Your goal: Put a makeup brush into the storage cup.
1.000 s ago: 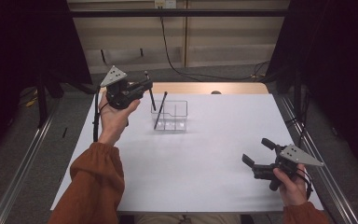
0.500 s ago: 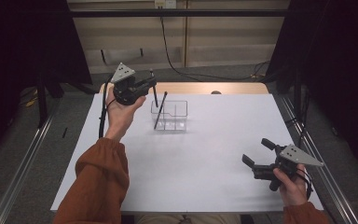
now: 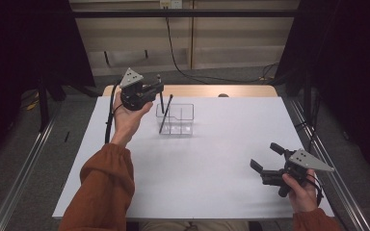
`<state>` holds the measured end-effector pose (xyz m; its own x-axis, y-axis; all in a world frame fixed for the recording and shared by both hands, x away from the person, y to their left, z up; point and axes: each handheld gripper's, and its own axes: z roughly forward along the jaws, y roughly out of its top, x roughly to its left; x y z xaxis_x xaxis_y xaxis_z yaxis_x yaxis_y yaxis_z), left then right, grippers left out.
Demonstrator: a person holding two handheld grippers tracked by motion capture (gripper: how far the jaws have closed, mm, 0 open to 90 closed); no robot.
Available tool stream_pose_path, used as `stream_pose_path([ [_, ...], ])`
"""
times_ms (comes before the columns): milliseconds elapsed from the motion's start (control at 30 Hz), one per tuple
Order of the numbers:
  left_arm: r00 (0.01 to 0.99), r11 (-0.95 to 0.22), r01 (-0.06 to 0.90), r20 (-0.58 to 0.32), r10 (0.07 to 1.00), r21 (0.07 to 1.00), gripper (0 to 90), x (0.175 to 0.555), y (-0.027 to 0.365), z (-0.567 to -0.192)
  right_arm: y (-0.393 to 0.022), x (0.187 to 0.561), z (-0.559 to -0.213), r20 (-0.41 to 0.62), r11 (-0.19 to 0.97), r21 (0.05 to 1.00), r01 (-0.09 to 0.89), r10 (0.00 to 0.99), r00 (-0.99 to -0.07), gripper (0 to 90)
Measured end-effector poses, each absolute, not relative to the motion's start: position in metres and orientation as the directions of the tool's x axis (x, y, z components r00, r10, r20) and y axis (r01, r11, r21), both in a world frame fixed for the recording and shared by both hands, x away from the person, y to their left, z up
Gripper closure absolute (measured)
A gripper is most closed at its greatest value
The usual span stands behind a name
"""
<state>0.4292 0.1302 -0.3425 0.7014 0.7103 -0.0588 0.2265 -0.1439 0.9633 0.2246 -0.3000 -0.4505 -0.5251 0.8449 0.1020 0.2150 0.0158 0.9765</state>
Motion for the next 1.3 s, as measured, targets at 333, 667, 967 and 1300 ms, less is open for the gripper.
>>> stream_pose_path([
  [333, 0.701, -0.162, 0.239, -0.054, 0.711, 0.957, 84.0, 0.431, 0.127, -0.351, -0.300, 0.224, -0.451, 0.110, 0.013, 0.975, 0.222, 0.841, -0.530, 0.0],
  [667, 0.692, -0.159, 0.263, -0.071, 0.718, 0.952, 84.0, 0.436, 0.129, -0.363, -0.300, 0.224, -0.451, 0.104, 0.019, 0.975, 0.221, 0.840, -0.532, 0.0],
  [967, 0.700, -0.171, 0.284, -0.082, 0.710, 0.943, 84.0, 0.437, 0.126, -0.372, -0.299, 0.224, -0.451, 0.104, 0.020, 0.975, 0.222, 0.839, -0.534, 0.0],
  [1300, 0.698, -0.171, 0.295, -0.090, 0.710, 0.940, 84.0, 0.437, 0.123, -0.378, -0.299, 0.225, -0.451, 0.103, 0.022, 0.974, 0.223, 0.839, -0.534, 0.0],
])
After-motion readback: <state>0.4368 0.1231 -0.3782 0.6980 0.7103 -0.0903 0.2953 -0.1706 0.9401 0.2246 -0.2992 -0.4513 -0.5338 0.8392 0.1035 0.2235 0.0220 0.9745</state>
